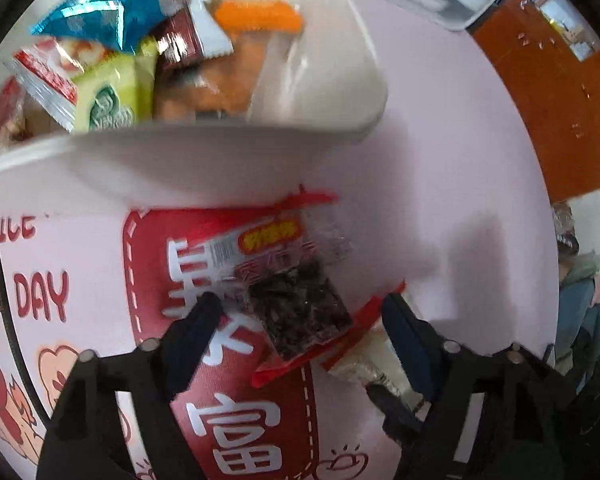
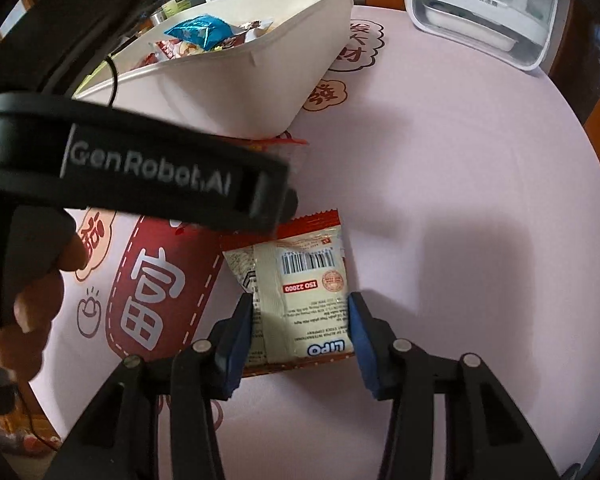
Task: Organize snacks
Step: 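Grasp the red packet with the left gripper while the right grasps the white LIPO pack, then carry both packs over the white tray and open both grippers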
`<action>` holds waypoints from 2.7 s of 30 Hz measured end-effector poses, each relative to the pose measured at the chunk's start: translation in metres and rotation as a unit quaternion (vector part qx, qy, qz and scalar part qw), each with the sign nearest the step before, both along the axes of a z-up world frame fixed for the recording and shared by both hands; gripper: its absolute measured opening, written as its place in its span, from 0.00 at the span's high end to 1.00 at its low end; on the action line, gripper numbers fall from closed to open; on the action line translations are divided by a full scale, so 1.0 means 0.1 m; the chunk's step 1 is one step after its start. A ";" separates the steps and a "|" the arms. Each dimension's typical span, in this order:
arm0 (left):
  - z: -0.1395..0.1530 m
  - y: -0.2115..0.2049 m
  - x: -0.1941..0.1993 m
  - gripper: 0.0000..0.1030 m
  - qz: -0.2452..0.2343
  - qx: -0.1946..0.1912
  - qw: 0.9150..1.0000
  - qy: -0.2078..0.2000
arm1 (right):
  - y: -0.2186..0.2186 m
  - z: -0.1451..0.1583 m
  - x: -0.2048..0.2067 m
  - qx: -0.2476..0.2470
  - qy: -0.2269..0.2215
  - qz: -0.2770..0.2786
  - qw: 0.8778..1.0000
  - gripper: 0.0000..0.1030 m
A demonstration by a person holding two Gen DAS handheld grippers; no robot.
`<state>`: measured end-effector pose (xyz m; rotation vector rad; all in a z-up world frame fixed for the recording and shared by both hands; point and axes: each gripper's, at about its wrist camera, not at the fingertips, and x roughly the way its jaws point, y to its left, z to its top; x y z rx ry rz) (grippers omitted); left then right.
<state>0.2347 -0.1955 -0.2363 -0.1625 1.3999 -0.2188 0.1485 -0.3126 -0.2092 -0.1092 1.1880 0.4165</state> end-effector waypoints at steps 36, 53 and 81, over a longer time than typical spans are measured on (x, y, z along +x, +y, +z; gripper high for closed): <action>1.54 1.23 -0.76 0.61 -0.002 0.053 0.983 -0.174 | 0.37 0.95 -0.03 0.098 -0.031 -0.023 0.994 0.55; 2.80 2.28 -0.07 0.61 -0.046 0.058 0.948 -0.311 | 0.93 2.67 0.47 0.098 -0.206 -0.171 0.959 0.55; 1.91 2.20 1.20 0.47 -0.034 0.068 0.976 -0.204 | 1.65 1.86 2.12 0.040 -0.107 -0.190 0.975 0.51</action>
